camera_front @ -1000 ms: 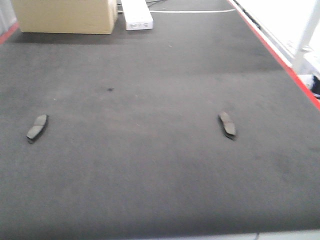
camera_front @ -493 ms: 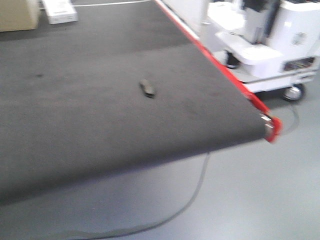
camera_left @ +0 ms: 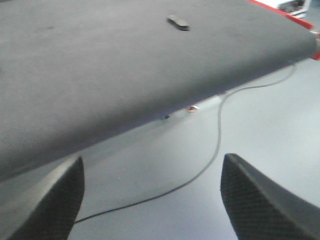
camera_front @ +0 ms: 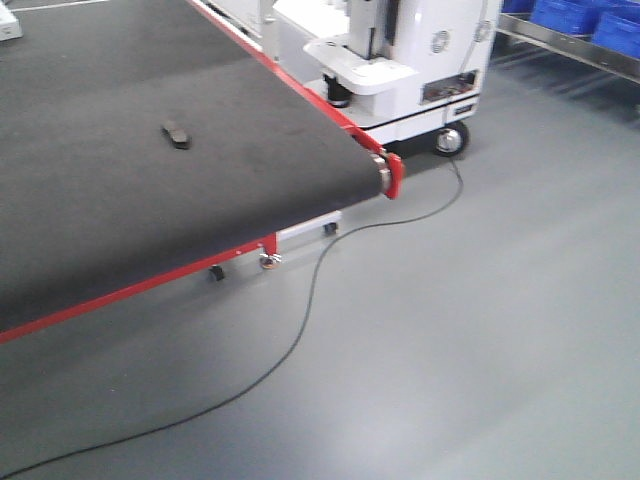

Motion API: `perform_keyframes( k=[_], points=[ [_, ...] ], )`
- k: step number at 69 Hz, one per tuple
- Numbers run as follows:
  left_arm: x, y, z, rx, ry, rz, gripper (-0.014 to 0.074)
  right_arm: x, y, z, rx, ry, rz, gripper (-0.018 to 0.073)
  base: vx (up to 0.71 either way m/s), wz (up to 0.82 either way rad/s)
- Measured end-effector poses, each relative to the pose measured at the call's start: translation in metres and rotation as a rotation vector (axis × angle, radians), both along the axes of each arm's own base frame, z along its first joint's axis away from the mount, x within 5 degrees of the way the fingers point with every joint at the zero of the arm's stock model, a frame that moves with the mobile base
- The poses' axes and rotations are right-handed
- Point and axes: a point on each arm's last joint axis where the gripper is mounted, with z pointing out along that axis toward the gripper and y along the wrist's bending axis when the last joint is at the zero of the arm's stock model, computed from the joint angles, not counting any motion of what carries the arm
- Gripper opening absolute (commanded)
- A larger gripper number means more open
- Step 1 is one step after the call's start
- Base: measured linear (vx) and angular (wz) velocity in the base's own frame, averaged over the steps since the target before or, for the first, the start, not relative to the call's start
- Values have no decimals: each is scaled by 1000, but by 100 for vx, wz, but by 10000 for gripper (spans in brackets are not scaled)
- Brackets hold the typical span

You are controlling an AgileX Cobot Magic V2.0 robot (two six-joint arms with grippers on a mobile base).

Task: Move and align brake pads A on conveyor
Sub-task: 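Back the base away from the conveyor and turn toward the aisle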

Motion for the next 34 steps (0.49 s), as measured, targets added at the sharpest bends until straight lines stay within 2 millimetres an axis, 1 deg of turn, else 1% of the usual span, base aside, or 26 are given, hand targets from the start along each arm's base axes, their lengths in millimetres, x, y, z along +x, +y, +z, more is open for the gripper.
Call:
perform_keyframes(
  k=[34],
  points=[
    [0, 0, 0, 0, 0, 0, 541, 0, 0, 0, 0, 0, 0, 575, -38, -44]
  ],
)
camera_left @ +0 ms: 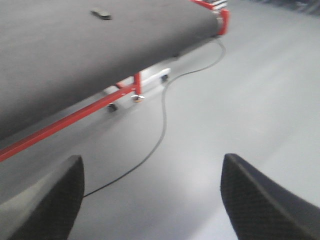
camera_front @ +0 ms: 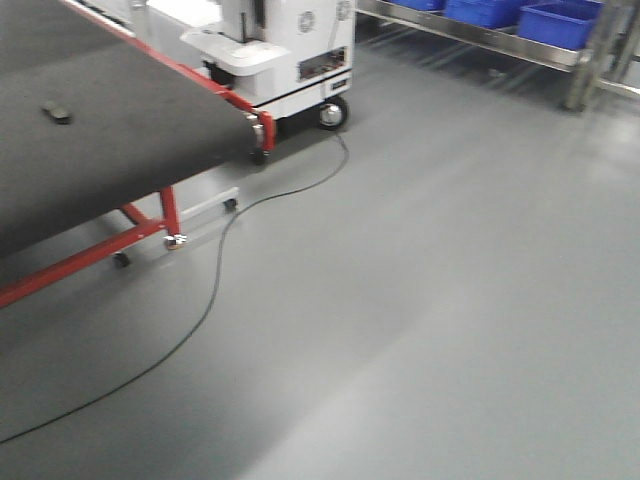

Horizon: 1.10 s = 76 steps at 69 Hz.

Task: Move and align brake pads A on conveyor
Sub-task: 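Back the base away from the conveyor and turn toward the aisle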

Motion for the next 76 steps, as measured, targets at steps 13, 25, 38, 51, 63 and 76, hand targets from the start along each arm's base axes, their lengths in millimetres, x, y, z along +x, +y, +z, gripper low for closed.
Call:
perform_keyframes(
  k=[13, 25, 38, 51, 63, 76],
  points=[
    [0, 0, 0, 0, 0, 0, 541, 0, 0, 0, 0, 1, 0, 575, -34, -55],
    [0, 0, 0, 0, 0, 0, 541, 0, 0, 0, 0, 1, 0, 575, -34, -62],
    [0, 0, 0, 0, 0, 0, 541, 0, 0, 0, 0, 0, 0, 575, -32, -58],
    [0, 0, 0, 0, 0, 0, 541, 0, 0, 0, 0, 0, 0, 575, -32, -56],
    [0, 0, 0, 0, 0, 0, 541, 0, 0, 0, -2, 1, -1, 575, -29, -52],
    [0, 0, 0, 0, 0, 0, 541, 0, 0, 0, -2, 2, -1, 575, -24, -49]
  ],
)
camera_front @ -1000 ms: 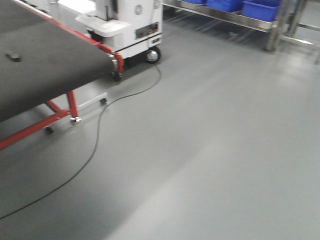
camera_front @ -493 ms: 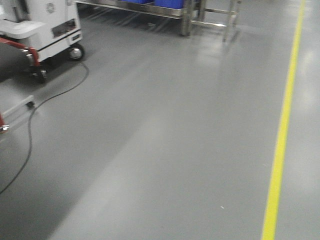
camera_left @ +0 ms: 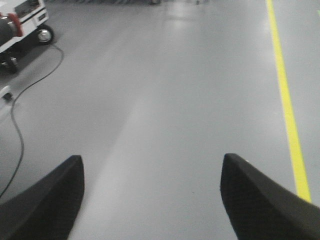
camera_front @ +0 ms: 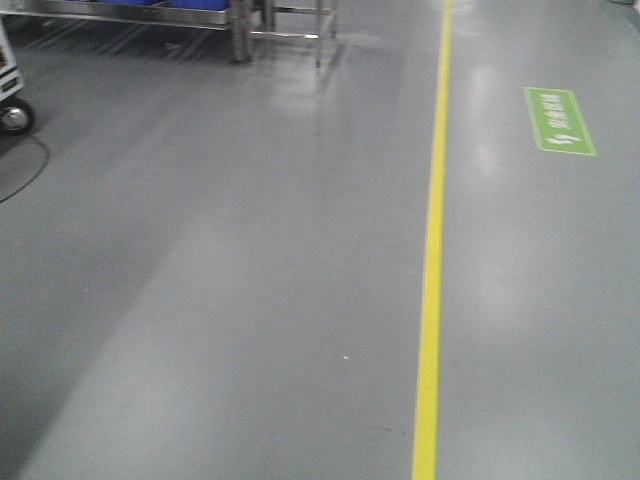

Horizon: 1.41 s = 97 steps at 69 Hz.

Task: Move and align brake pads A on conveyor
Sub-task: 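Back the base away from the conveyor and turn toward the aisle, then drive along the yellow line away from the conveyor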

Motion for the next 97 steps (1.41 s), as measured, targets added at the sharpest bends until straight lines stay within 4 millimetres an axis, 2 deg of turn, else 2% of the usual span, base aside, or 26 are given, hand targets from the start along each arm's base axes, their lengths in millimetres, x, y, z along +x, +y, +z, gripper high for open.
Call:
perform_keyframes(
  k=[42, 97],
  points=[
    [0, 0, 0, 0, 0, 0, 541, 0, 0, 0, 0, 3, -5, 575, -11, -34],
    [0, 0, 0, 0, 0, 0, 541, 0, 0, 0, 0, 3, -5, 575, 10, -15]
  ],
)
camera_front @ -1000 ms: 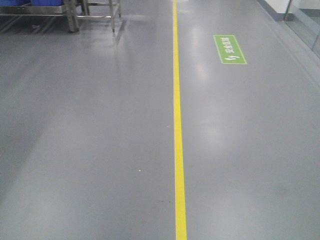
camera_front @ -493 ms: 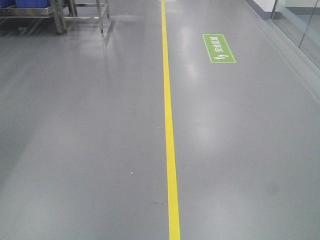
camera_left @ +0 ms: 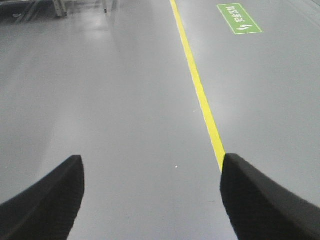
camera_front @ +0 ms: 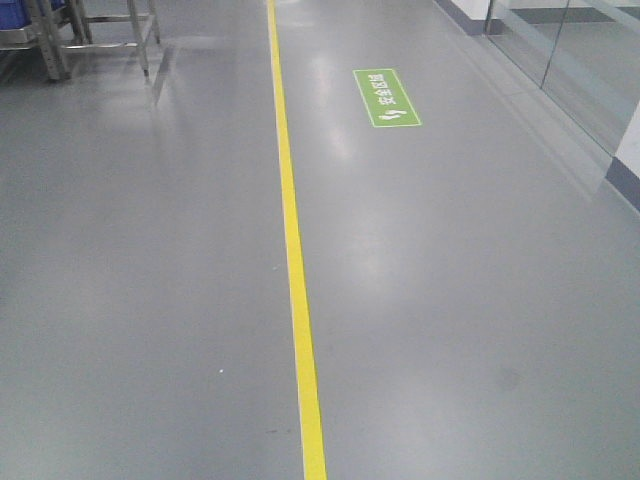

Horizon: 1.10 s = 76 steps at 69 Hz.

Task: Move and align brake pads A on conveyor
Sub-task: 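Drive along the yellow line away from the conveyor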

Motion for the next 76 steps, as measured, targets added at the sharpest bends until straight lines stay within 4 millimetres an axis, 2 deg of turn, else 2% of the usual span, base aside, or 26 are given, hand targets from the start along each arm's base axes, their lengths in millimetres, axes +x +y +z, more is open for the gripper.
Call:
perform_keyframes(
  k=[30, 76],
  points=[
    [0, 0, 0, 0, 0, 0, 541, 0, 0, 0, 0, 0, 0, 575, 35, 0],
    [0, 0, 0, 0, 0, 0, 541, 0, 1, 0, -1, 0, 24, 575, 54, 9]
  ],
)
